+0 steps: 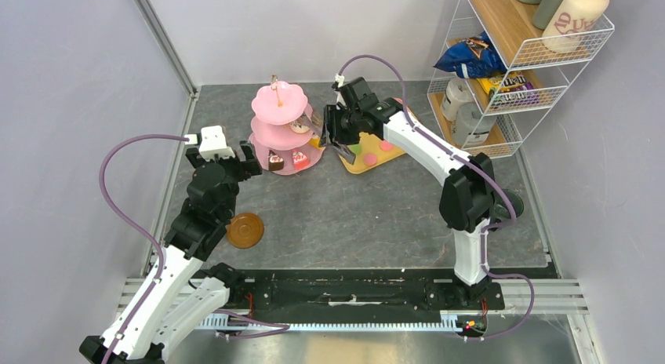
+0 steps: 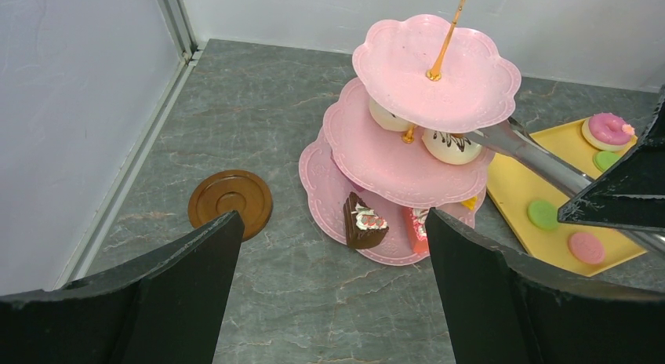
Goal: Serve the afternoon tea
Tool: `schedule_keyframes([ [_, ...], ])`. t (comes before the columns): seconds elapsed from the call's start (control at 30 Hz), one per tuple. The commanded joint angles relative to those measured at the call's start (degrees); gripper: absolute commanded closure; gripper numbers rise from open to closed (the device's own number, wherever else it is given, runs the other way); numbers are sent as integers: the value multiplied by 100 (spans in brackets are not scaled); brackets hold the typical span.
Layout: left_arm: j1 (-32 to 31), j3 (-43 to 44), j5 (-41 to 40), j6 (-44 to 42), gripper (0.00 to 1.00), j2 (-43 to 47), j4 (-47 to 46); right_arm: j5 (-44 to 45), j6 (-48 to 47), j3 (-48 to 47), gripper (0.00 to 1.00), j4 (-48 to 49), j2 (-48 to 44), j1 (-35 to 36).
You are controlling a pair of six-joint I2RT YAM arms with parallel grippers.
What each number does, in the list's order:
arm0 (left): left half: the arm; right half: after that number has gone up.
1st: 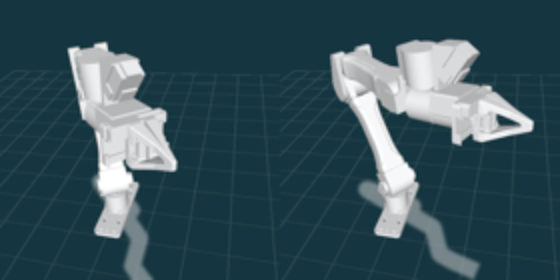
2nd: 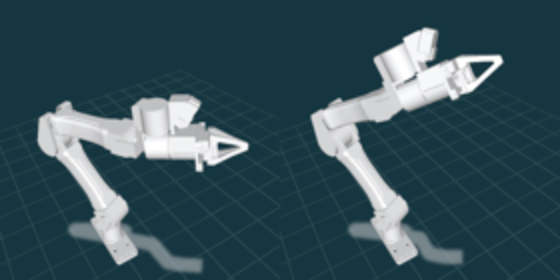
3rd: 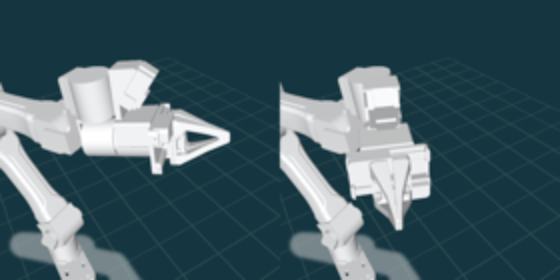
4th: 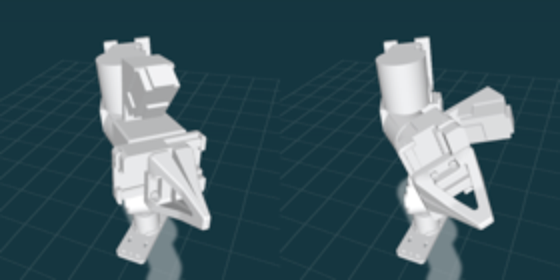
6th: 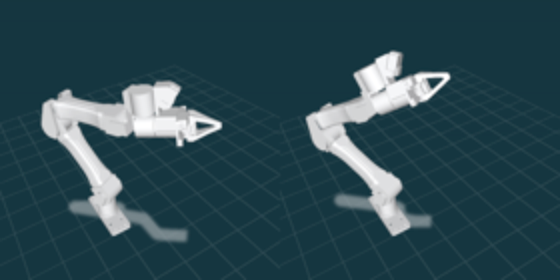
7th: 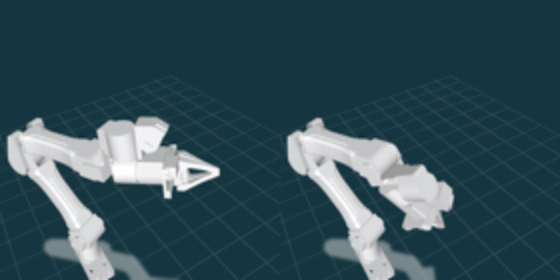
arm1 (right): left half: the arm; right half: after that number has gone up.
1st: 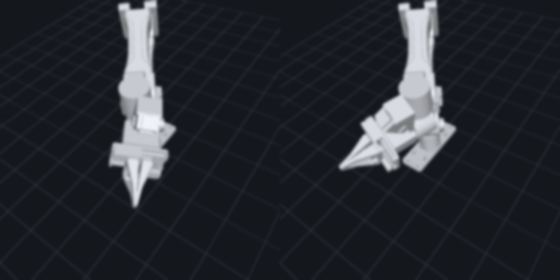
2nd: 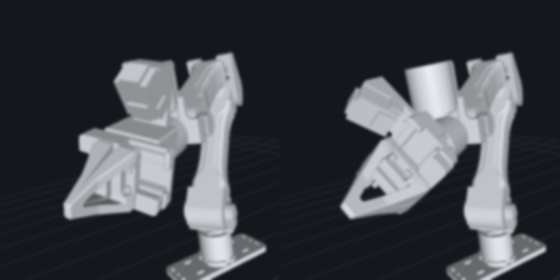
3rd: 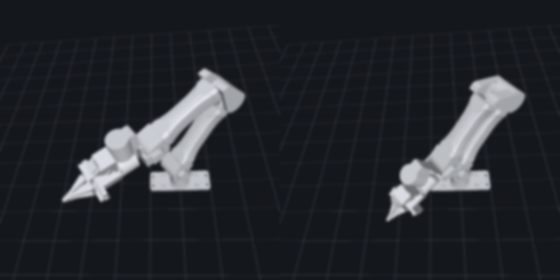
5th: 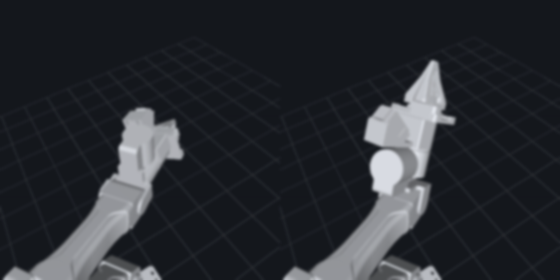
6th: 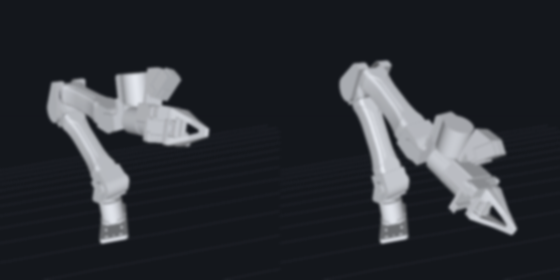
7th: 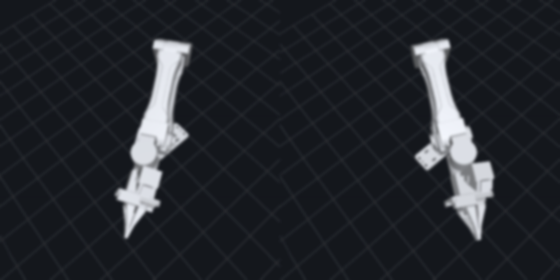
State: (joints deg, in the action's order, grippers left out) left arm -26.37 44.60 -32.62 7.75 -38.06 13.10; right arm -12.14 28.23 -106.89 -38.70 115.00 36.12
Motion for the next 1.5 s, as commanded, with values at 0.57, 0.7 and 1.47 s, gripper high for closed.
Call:
schedule_keyframes([
  [0.57, 20, 5, 19, 157, 6, 41, -230, 1312, -957, 702, 43, -349, -1318, -1391],
  [0.7, 25, 5, 19, 157, 6, 27, -235, 1768, -1449, 409, 43, -574, -1021, -1520],
  [1.47, 21, -3, 54, 152, 6, -72, -247, 3037, -3367, -672, 45, -648, 662, -1532],
])
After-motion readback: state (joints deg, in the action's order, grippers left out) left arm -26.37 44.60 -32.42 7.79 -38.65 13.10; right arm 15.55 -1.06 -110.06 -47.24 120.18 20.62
